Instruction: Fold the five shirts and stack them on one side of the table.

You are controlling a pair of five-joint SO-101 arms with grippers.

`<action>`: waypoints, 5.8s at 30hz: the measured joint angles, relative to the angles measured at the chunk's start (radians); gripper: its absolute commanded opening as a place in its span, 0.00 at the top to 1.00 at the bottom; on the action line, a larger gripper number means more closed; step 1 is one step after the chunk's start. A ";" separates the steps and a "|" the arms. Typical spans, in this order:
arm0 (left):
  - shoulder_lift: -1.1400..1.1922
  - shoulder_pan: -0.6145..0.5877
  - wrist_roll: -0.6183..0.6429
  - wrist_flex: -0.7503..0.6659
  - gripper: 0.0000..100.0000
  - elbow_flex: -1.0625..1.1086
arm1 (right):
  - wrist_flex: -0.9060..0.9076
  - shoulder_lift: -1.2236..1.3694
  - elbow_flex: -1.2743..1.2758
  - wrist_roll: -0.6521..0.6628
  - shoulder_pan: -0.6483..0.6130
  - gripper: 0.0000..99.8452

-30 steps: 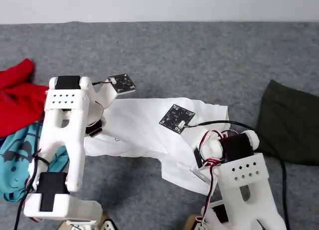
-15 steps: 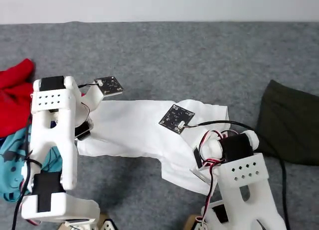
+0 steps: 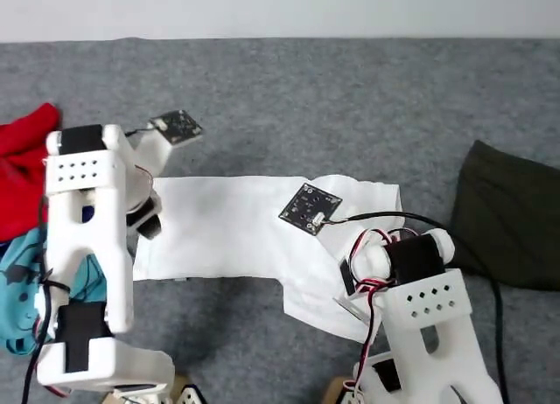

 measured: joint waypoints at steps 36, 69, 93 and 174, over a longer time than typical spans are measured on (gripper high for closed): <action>0.488 0.115 0.417 -0.442 0.99 -0.137 | -1.166 0.951 -0.193 0.000 0.330 0.99; 0.684 0.161 0.427 0.000 0.99 -0.698 | -0.270 1.112 -0.802 -0.199 0.264 0.99; 0.841 0.143 0.377 0.003 0.99 -0.740 | -0.078 1.525 -1.375 -0.144 0.350 0.99; 0.896 1.169 0.496 0.011 0.99 -0.784 | 0.000 0.833 -1.289 -0.120 1.270 0.99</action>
